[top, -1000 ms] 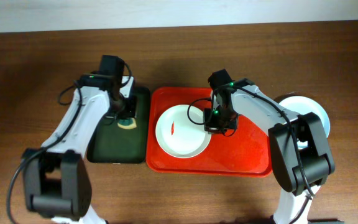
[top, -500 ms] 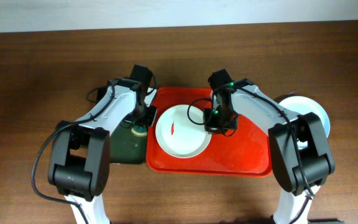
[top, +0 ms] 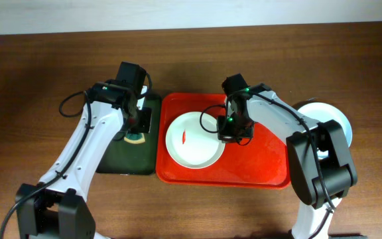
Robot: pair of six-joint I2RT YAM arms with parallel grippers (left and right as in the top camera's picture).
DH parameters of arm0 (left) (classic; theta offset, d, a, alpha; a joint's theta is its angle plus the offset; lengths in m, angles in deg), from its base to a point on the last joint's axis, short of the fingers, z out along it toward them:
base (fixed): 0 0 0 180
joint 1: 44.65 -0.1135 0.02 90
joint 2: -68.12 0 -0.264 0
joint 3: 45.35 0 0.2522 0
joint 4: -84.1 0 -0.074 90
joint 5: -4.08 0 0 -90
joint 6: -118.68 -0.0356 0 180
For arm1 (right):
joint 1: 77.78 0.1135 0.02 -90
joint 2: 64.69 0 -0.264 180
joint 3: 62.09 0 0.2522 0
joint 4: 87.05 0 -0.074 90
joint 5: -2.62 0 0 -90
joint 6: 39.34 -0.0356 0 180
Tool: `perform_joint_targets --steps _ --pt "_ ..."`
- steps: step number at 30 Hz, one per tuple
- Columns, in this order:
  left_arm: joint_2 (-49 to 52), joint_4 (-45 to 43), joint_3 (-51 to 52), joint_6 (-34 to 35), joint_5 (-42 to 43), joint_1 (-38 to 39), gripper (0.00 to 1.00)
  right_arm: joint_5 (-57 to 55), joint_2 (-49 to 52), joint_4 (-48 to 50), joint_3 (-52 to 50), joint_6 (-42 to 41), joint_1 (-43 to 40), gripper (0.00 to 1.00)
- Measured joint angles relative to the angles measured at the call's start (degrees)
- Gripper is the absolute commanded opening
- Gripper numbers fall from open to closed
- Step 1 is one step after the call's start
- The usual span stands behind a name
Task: Clean dirty plates on tray and stack at the side
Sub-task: 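Lift the sponge with the left gripper and carry it onto the white plate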
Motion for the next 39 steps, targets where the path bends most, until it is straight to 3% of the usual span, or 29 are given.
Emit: perform_joint_targets --steps 2,4,6,7,8,9,13,24,31,39 --pt "0.00 0.02 0.07 0.63 0.00 0.00 0.00 0.17 0.00 0.00 0.00 0.00 0.02 0.04" --pt "0.00 -0.02 0.07 1.14 0.24 -0.04 0.00 0.20 0.00 0.24 0.00 -0.04 0.07 0.22" --pt "0.00 -0.02 0.07 1.38 1.46 -0.70 0.00 0.26 0.00 0.57 0.00 -0.24 0.13 0.29" --pt "0.00 -0.02 0.07 1.49 2.32 -1.44 0.00 0.39 0.00 0.61 0.00 -0.09 0.17 0.27" --pt "-0.02 -0.26 0.09 1.55 3.15 -2.71 0.00 0.39 0.00 0.66 0.00 -0.11 0.24 0.09" --pt "-0.02 -0.98 0.13 1.70 3.50 -4.31 0.00 0.39 0.00 0.74 0.00 -0.11 0.33 0.04" --pt "0.00 -2.62 1.68 1.73 4.90 -8.20 0.00 0.39 0.00 1.07 0.00 -0.17 0.50 0.04" --pt "0.00 -6.84 7.50 -1.86 17.03 -8.26 0.00 2.08 0.00 1.73 0.00 -1.53 1.49 0.04" --pt "-0.02 0.70 -6.54 -0.11 16.02 -8.07 0.00 3.43 0.00 2.12 0.00 -1.75 1.53 0.04" --pt "6.27 -4.11 -4.46 3.06 17.25 5.29 0.00 3.76 0.00 2.56 0.00 -1.97 1.53 0.04"
